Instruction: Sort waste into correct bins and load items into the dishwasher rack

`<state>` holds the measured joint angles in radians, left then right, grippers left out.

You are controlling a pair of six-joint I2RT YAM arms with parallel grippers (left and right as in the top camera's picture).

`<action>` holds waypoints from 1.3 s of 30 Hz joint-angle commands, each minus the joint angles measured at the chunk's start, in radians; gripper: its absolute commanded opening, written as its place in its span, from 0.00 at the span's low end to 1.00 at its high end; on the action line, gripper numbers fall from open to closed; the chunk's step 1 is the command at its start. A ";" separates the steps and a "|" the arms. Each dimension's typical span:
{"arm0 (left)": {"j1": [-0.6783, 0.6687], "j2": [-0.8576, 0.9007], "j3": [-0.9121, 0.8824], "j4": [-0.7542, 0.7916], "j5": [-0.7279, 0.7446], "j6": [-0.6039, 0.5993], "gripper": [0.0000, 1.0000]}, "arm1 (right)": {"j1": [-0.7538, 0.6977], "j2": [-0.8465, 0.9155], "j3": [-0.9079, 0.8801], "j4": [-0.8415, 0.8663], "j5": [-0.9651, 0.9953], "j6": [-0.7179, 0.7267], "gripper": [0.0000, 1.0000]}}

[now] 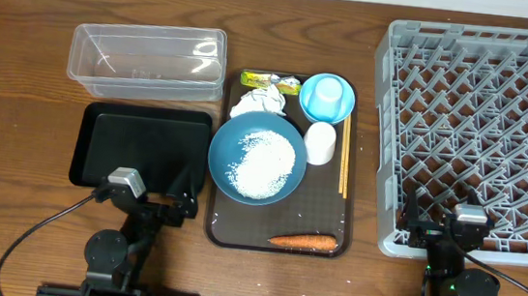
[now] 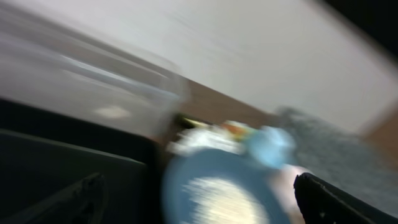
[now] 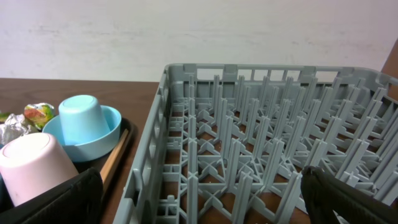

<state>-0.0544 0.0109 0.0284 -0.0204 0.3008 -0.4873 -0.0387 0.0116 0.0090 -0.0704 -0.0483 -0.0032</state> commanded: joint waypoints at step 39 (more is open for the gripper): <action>-0.159 1.099 1.156 -1.110 0.088 0.152 0.98 | 0.000 -0.005 -0.003 -0.001 0.007 0.018 0.99</action>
<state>-0.1276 1.0870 1.1660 -1.1118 0.5140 -0.3424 -0.0387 0.0120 0.0086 -0.0696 -0.0475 -0.0032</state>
